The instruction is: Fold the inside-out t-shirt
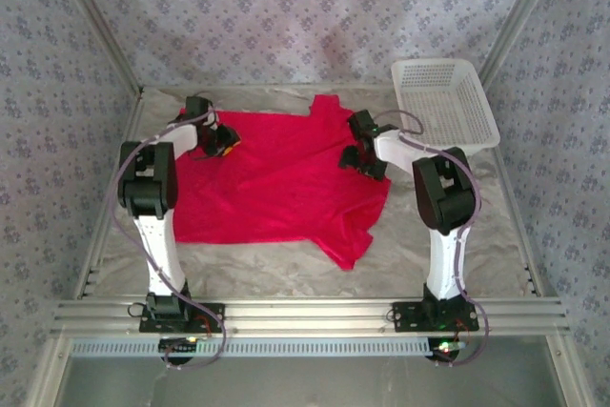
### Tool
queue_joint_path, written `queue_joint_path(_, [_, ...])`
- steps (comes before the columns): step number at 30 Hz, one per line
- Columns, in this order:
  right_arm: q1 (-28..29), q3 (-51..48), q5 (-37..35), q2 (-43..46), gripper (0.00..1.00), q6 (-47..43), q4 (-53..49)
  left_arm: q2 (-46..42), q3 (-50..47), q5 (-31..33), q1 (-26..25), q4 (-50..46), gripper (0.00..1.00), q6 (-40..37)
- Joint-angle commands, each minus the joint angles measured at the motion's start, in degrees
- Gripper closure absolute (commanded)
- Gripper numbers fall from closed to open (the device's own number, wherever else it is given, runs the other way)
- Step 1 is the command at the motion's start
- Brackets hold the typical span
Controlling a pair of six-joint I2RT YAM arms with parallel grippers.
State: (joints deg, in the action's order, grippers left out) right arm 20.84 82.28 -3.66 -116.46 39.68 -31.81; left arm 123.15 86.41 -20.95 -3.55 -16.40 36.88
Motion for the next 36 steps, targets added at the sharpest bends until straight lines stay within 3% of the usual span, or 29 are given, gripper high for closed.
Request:
queue_joint_path(1, [-3.07,4.72,-3.55,-8.00,0.16,1.26,-3.12,4.38,3.31,1.76,-0.62,0.32,0.66,-0.52])
queue_joint_path(9, [-6.73,22.28,-6.18,-15.52,0.17,-1.51,-12.78,10.77,13.01,-0.05,-0.86,0.82,0.67,-1.09])
queue_joint_path(17, [-5.84,19.85,-2.72,-5.18,0.15,-4.09,-10.65,-1.10,11.13,1.97,-0.87,-5.17,0.66,-2.75])
queue_joint_path(20, [-5.31,14.67,-2.71,2.86,0.13,-6.12,-10.46,-9.40,6.75,6.81,-0.78,-10.99,0.65,-3.81])
queue_joint_path(24, [-3.88,-0.50,-2.39,16.37,0.13,-5.10,-8.71,-22.51,-8.27,10.22,-0.04,-11.28,0.63,-3.13])
queue_joint_path(28, [-1.03,-21.14,-2.67,30.73,0.24,-0.63,-6.08,-31.23,-22.49,6.54,1.52,-7.00,0.61,-0.52])
queue_joint_path(32, [-1.33,-36.45,2.02,40.48,0.39,3.85,0.07,-33.40,-29.77,2.97,1.58,-1.53,0.62,1.32])
queue_joint_path(36, [-1.12,-44.40,5.87,42.97,0.38,7.54,7.39,-33.03,-33.43,1.07,1.80,3.30,0.63,3.23])
